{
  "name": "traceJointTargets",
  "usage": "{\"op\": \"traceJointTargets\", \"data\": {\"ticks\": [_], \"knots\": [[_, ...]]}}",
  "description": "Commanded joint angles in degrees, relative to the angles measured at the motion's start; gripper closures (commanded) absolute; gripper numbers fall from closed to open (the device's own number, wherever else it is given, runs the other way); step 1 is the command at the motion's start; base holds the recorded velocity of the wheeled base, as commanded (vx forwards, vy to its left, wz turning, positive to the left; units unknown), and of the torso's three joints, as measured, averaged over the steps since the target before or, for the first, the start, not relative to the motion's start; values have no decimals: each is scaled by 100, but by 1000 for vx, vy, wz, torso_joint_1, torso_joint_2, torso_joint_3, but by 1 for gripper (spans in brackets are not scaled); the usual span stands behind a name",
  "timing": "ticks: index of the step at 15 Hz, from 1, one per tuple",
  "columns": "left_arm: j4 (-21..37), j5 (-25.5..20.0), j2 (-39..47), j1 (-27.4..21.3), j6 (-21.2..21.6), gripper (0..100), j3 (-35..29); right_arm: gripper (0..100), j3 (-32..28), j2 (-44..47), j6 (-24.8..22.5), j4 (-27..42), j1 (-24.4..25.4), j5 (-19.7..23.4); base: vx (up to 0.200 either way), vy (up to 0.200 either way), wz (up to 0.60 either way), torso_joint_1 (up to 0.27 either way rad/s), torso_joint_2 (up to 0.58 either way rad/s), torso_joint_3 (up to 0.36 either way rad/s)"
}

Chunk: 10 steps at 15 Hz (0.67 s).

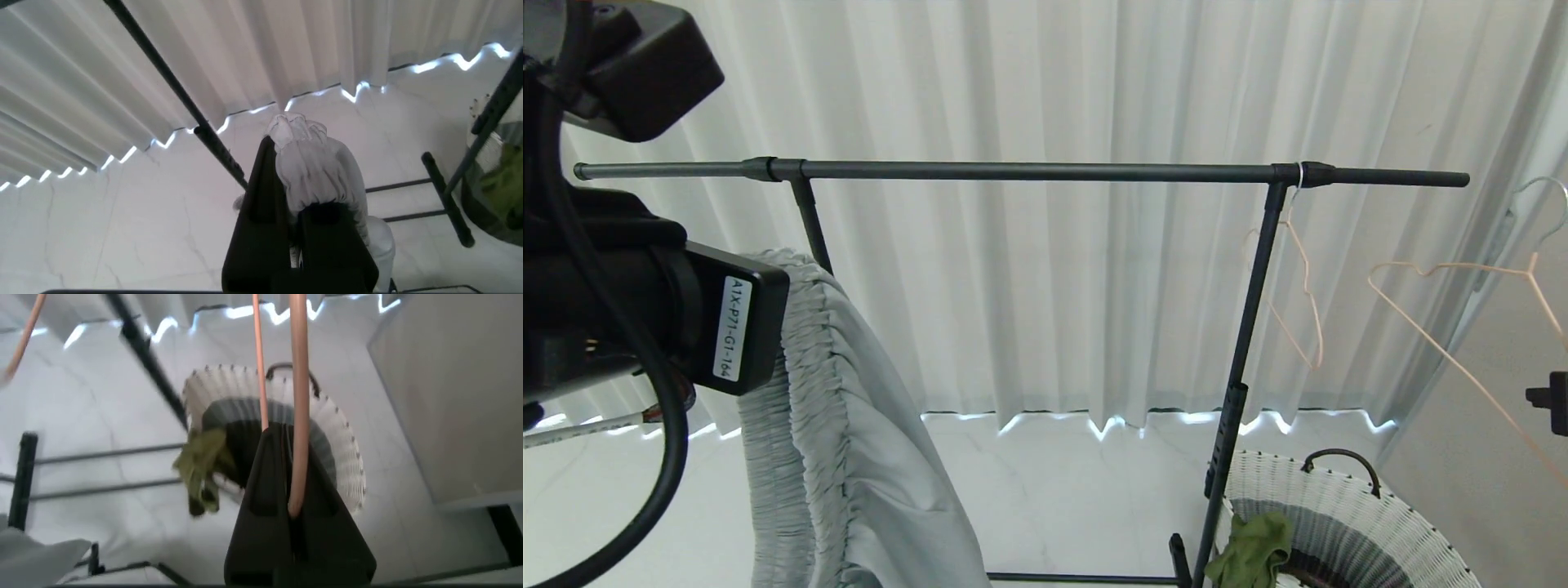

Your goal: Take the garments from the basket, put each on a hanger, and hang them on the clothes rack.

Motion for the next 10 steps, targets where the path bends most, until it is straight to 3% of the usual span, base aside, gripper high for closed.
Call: {"op": "traceJointTargets", "data": {"ticks": [1, 3, 5, 8, 10], "knots": [[1, 11, -5, -1, -2, 100, 3, 100, 210, -498, -1, 6, 184, -1, -200, 0, 0, -2, 2, -2], [1, 11, -14, -1, -2, 100, 29, 100, 228, -673, -1, 23, 281, -1, -200, 0, 0, 2, 5, 0], [1, 20, -14, -1, -2, 100, 65, 100, 210, -893, 7, 15, 509, 60, 0, 0, 0, 0, 0, 0], [1, 108, -40, -1, -2, 100, 214, 100, 175, -1359, 16, 32, 1160, 553, 0, 0, 0, 0, 0, 0], [1, 195, -40, -1, -2, 100, 223, 100, 201, -1526, 16, 59, 1828, 570, 0, 0, 0, 0, 0, 0]]}}
